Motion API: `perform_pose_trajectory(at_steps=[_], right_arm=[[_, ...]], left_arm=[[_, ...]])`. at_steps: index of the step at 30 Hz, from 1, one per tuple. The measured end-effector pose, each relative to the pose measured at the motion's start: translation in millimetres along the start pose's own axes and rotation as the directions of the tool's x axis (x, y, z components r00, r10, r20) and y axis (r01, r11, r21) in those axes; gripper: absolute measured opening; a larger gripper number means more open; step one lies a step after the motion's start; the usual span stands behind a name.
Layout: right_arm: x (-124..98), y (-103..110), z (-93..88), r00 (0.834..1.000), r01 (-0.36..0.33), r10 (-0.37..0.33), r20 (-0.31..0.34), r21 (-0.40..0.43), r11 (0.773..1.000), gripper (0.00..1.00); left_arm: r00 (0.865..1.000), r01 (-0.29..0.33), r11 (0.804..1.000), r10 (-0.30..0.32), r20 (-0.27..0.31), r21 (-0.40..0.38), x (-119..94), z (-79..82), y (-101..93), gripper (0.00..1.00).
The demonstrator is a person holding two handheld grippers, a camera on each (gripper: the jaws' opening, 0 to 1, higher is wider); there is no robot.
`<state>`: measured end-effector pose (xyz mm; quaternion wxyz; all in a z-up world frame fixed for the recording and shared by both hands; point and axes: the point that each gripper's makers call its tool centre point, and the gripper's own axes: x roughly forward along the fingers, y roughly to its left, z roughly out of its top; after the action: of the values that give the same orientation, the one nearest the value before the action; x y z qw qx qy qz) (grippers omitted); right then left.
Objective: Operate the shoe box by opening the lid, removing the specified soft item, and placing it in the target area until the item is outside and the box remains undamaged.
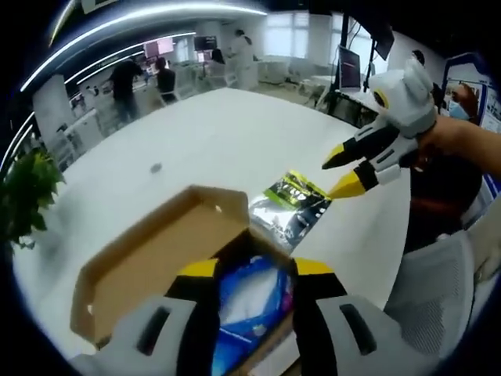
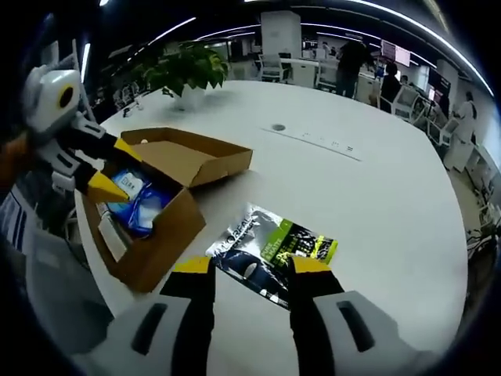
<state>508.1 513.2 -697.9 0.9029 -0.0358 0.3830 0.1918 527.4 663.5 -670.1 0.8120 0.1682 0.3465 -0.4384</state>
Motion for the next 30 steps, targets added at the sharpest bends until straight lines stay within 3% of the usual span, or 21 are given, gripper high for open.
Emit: perform_pose_trajectory(at_steps=[17,30], right_arm=[[11.9,61.7,18.1,0.994,-0.101,0.102,0.031,-0.031,0.994,0.42],[25.6,98.6,31.5,0.985,-0.163,0.167,0.052,-0.061,0.985,0.43]], left_arm=[[0.995,-0.091,0.990,0.094,0.016,-0.106,-48.4,-41.0,43.0,0.42],[0.986,-0.162,0.974,0.164,-0.001,-0.161,-73.4,-72.1,72.4,0.42]])
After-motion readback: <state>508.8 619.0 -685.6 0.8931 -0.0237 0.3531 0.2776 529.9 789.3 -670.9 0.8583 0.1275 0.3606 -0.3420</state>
